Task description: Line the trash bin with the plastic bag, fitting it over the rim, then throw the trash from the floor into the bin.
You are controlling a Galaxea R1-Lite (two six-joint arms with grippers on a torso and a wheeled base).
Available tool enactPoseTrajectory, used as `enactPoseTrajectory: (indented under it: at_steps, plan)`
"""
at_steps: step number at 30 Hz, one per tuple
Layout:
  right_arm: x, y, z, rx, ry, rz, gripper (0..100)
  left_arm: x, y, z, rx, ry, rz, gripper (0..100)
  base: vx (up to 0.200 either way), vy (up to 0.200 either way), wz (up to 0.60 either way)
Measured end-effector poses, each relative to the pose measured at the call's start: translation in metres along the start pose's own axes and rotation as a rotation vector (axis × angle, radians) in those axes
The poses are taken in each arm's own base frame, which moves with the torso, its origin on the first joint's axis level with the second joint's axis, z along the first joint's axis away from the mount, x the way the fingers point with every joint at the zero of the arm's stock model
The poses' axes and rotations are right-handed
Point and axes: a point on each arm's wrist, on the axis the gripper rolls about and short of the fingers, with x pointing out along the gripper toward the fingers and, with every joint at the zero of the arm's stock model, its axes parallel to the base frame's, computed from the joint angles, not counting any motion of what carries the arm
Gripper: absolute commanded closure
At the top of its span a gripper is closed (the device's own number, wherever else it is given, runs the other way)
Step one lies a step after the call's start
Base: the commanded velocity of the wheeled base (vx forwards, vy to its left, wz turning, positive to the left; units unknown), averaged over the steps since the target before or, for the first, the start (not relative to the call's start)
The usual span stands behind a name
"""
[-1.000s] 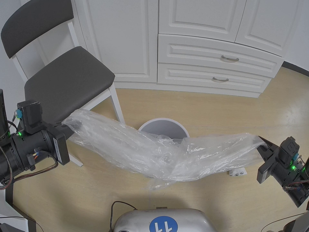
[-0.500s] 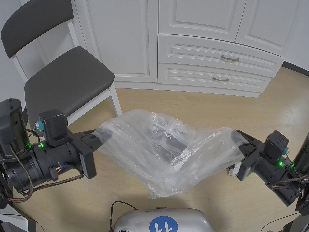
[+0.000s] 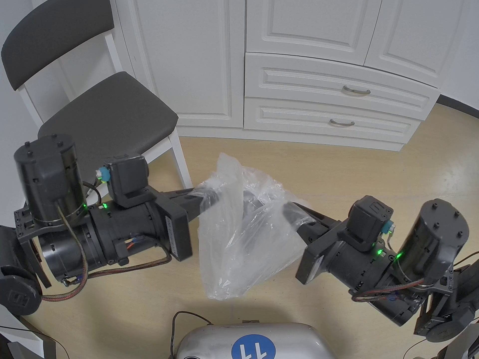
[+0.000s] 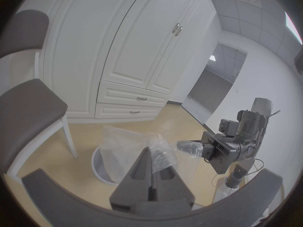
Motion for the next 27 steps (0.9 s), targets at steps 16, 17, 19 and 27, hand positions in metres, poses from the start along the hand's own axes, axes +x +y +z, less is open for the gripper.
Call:
enactPoseTrajectory:
  at_steps: [16,17,19,27]
  plan:
    - [0.069,-0.053,-0.047,0.162,-0.048,-0.051,100,0.056,0.02,-0.023,-0.058,0.013,0.04,100,0.0,0.0,0.0]
    - [0.073,-0.055,-0.051,0.172,-0.056,-0.055,100,0.059,0.022,-0.025,-0.06,0.014,0.045,100,0.0,0.0,0.0]
    - [0.08,-0.058,-0.057,0.188,-0.066,-0.061,100,0.064,0.026,-0.029,-0.063,0.019,0.054,100,0.0,0.0,0.0]
    - [0.097,-0.068,-0.086,0.239,-0.019,-0.059,100,0.081,0.035,-0.047,-0.077,0.071,0.072,100,0.0,0.0,0.0]
